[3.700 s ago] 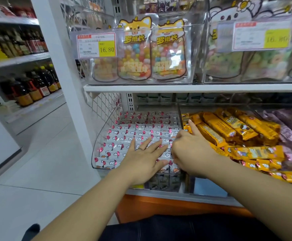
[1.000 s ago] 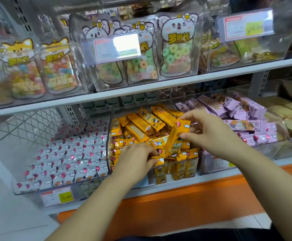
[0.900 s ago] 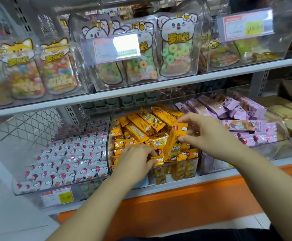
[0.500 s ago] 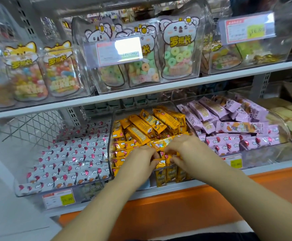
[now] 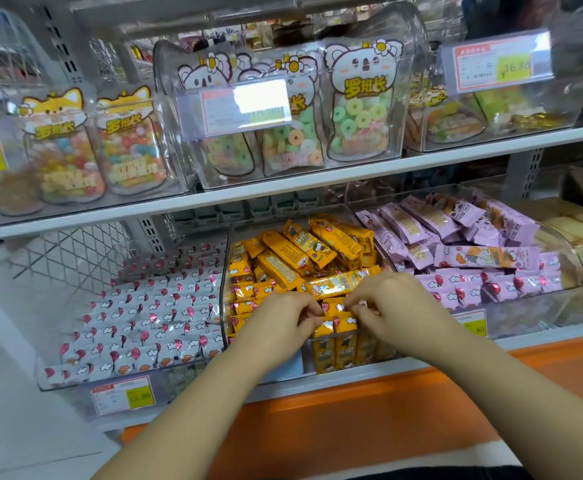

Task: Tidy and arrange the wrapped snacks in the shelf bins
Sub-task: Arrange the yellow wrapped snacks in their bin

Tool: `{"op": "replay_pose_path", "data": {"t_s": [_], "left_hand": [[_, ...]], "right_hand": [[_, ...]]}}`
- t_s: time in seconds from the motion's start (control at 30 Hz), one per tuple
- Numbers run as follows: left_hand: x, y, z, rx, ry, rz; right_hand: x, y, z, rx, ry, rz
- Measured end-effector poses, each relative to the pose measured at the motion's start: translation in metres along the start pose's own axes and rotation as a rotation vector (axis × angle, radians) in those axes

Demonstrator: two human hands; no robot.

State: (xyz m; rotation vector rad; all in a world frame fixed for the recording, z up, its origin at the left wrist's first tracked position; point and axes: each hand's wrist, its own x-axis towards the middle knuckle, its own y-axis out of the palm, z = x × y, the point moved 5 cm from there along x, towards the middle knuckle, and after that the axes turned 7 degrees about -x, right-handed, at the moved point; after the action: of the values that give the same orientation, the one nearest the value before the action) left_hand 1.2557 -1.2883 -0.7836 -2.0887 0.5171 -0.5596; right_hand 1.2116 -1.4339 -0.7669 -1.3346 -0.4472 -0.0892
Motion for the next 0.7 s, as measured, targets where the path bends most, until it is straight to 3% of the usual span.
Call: {"op": "replay_pose_path", "data": {"t_s": [0.1,0.27,0.5,0.7], "left_hand": [[-0.003,-0.007,0.006,-0.079,-0.021,-0.047],[-0.004,-0.022,0.014,-0.07,-0.023,-0.157],[-0.008,-0.027,0.02,-0.075,-0.075,-0.162],[-0.014,-0.032,0.022,-0.106,-0.097,-0.192]], "right_hand": [[0.004,-0.006,-0.011,-0.091,0.061,-0.164],[0.011,-0.001,-0.01,-0.307,0.059,-0.297],[0.024,0.017,-0.008,-0.498,0.054,-0.216],[0.023,-0.001,0.001,-0.342,0.039,-0.243]]}}
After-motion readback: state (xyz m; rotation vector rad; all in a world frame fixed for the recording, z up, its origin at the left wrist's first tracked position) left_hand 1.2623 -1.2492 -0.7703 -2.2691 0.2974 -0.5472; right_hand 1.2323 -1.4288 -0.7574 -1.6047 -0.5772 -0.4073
